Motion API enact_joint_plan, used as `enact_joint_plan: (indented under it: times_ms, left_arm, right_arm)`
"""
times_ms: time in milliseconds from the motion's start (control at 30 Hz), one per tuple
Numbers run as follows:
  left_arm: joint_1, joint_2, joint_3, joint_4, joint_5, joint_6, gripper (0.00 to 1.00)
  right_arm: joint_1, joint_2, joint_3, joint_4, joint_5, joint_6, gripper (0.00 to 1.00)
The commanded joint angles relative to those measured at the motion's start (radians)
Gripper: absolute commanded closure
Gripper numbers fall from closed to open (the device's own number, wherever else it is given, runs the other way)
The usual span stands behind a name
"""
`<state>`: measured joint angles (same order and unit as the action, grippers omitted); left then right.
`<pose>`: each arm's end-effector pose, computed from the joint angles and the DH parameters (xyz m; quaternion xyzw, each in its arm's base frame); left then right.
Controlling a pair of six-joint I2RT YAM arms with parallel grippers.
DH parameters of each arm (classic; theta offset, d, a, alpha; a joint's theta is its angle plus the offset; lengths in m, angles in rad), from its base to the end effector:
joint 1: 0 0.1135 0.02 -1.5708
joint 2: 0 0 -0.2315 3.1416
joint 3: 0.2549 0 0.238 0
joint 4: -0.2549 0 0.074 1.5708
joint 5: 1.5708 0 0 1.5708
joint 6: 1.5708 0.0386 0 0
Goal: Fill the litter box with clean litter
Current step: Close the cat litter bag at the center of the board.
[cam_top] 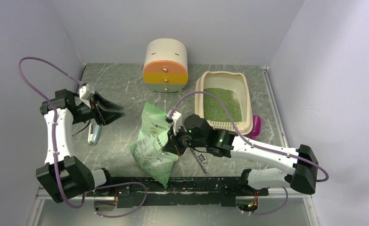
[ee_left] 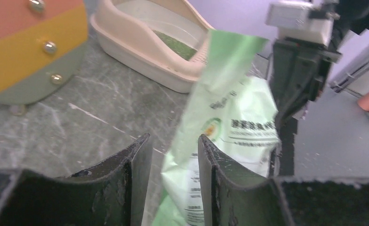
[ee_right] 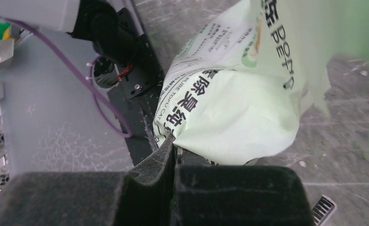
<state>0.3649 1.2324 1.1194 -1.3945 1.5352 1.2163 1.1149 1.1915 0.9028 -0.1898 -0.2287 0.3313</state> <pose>0.1852 0.0295 0.2903 0.3170 0.6460 -0.4720 0.5093 0.1115 0.2474 0.2691 -0.3789 0.7620 0.4146 0.3224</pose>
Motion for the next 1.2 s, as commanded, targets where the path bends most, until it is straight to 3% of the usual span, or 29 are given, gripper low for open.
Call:
enact_joint_plan:
  times_ms: [0, 233, 267, 300, 333, 500, 633, 667, 767, 900, 1033, 1167]
  left_arm:
    - [0.081, 0.047, 0.099, 0.000, 0.114, 0.072, 0.56]
    - [0.246, 0.245, 0.443, -0.004, 0.113, 0.043, 0.50]
    - [0.254, 0.273, 0.500, -0.006, 0.112, 0.026, 0.45]
    - [0.270, 0.297, 0.553, -0.006, 0.106, 0.014, 0.31]
    - [0.291, 0.310, 0.590, -0.006, 0.105, 0.009, 0.28]
    - [0.395, 0.361, 0.713, -0.005, 0.112, 0.034, 0.27]
    - [0.412, 0.381, 0.677, -0.004, 0.112, 0.146, 0.19]
    - [0.415, 0.396, 0.678, -0.005, 0.112, 0.145, 0.10]
    - [0.414, 0.406, 0.645, -0.002, 0.115, 0.222, 0.02]
    - [0.397, 0.451, 0.645, -0.004, 0.115, 0.206, 0.02]
    - [0.387, 0.405, 0.520, -0.002, 0.118, 0.279, 0.00]
    - [0.296, 0.309, 0.453, 0.015, 0.115, 0.135, 0.00]
  right_arm:
    - [0.059, -0.003, 0.094, 0.118, -0.034, 0.026, 1.00]
    - [0.081, 0.054, 0.145, 0.097, -0.018, 0.008, 1.00]
    - [0.081, 0.060, 0.148, 0.097, -0.018, 0.006, 1.00]
    - [0.082, 0.068, 0.154, 0.096, -0.018, 0.005, 1.00]
    - [0.083, 0.076, 0.162, 0.093, -0.017, 0.003, 1.00]
    - [0.084, 0.103, 0.183, 0.083, -0.009, -0.002, 1.00]
    - [0.083, 0.111, 0.195, 0.079, -0.009, 0.000, 1.00]
    - [0.085, 0.113, 0.200, 0.075, -0.009, -0.001, 1.00]
    - [0.084, 0.121, 0.210, 0.065, -0.006, 0.000, 1.00]
    - [0.085, 0.132, 0.228, 0.046, 0.008, -0.002, 1.00]
    - [0.085, 0.140, 0.232, 0.044, 0.016, 0.003, 1.00]
    - [0.086, 0.149, 0.233, 0.048, 0.012, 0.010, 1.00]
